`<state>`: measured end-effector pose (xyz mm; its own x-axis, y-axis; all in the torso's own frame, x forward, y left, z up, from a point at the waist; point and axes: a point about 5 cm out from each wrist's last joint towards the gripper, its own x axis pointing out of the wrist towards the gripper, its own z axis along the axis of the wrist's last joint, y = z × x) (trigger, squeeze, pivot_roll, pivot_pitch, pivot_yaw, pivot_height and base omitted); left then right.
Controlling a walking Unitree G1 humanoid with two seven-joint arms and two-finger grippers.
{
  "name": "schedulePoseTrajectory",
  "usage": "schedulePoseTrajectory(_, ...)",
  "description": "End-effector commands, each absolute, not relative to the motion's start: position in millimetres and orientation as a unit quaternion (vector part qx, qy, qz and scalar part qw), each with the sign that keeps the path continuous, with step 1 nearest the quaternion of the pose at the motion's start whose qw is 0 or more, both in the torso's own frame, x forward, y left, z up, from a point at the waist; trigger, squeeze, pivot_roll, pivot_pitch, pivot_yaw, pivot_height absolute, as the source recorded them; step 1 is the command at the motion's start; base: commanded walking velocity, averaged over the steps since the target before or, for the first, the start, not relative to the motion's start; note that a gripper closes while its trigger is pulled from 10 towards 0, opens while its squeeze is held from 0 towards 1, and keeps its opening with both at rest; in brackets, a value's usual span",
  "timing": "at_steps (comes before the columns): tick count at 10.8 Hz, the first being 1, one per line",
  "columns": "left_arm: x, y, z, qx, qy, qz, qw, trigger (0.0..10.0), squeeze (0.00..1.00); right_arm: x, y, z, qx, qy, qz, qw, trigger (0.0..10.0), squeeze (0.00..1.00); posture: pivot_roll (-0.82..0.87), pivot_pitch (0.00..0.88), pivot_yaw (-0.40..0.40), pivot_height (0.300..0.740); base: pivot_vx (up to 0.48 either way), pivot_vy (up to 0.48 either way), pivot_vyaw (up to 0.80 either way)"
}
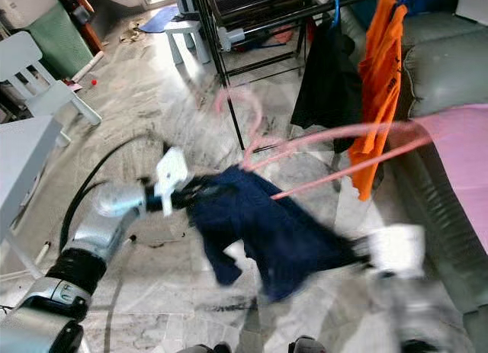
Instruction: Hang hanger
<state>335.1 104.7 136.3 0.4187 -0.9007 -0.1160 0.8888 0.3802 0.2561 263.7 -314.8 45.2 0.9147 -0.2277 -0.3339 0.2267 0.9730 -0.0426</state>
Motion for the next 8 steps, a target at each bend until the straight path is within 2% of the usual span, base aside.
schedulePoseTrajectory(1,344.5,133.9,151.2,0.145,-0.05,-0.478,0.865,0.0,0.0,255.1,-335.9,50.2,0.011,0.165,-0.18,0.97,0.0,0.0,-0.14,0.145,0.182,0.74,0.0,0.0,0.0)
schedulePoseTrajectory(2,341.4,139.7,137.3,0.152,-0.027,-0.474,0.867,0.0,0.0,267.0,-348.6,77.8,0.018,0.114,-0.21,0.971,0.0,0.0,-0.15,0.144,0.182,0.74,0.0,0.0,0.0)
schedulePoseTrajectory(4,334.7,144.4,117.8,0.153,-0.001,-0.476,0.866,0.0,0.0,289.1,-348.3,115.8,0.022,0.053,-0.211,0.976,0.0,0.0,-0.16,0.14,0.179,0.74,0.0,0.0,0.0)
schedulePoseTrajectory(7,309.5,140.0,84.7,0.156,0.035,-0.527,0.835,0.0,0.0,316.0,-340.3,142.0,0.017,0.041,-0.197,0.979,0.0,0.0,-0.16,0.136,0.164,0.74,0.0,0.0,0.0)
schedulePoseTrajectory(8,299.5,146.5,68.1,0.181,0.064,-0.534,0.823,0.0,0.0,324.2,-340.3,157.5,0.013,0.024,-0.193,0.981,0.0,0.0,-0.16,0.135,0.16,0.74,0.0,0.0,0.0)
